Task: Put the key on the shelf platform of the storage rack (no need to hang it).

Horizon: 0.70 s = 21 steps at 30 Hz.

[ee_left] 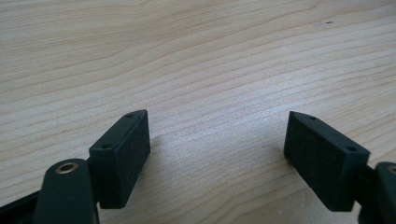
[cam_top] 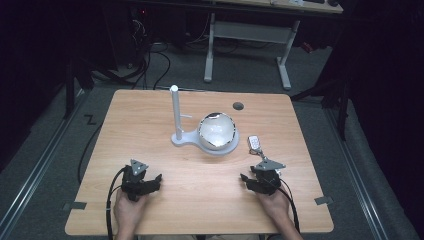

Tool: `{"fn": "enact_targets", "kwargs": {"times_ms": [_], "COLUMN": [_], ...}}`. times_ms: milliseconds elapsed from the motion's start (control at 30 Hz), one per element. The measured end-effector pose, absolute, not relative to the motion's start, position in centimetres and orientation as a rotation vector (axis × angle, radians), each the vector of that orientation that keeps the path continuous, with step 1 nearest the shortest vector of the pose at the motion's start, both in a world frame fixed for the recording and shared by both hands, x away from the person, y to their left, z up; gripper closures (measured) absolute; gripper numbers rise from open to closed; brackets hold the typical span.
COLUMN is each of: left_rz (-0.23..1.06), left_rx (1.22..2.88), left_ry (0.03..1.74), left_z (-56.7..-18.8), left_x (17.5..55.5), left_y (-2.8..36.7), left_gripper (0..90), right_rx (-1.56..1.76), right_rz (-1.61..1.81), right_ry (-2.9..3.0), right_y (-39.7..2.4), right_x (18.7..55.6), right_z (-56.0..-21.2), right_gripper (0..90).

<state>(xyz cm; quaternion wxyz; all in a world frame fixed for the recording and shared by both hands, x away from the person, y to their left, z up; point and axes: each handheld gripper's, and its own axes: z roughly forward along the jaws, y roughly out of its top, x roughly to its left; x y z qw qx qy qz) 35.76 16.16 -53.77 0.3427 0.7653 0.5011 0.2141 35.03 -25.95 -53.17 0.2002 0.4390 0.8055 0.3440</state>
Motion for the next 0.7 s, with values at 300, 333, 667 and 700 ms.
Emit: {"fn": "enact_targets", "kwargs": {"times_ms": [300, 333, 667, 700], "left_rz": [0.556, 0.556, 0.557, 0.557], "left_rx": [1.989, 1.989, 1.989, 1.989], "left_ry": [1.303, 1.303, 1.303, 1.303], "left_z": [-53.77, -53.77, -53.77, -53.77], "left_x": [35.76, 35.76, 35.77, 35.77], "left_y": [16.15, 16.15, 16.15, 16.15], "left_gripper": [22.9, 22.9, 22.8, 22.8], "right_rx": [1.229, 1.228, 1.244, 1.250], "right_rz": [0.963, 0.963, 0.995, 0.998], "right_ry": [2.253, 2.253, 2.255, 2.256], "right_y": [-25.95, -25.95, -26.26, -26.31], "right_x": [35.03, 35.03, 35.20, 35.20], "right_z": [-53.17, -53.17, -53.17, -53.15], "right_gripper": [45.9, 46.0, 45.9, 46.0]}}
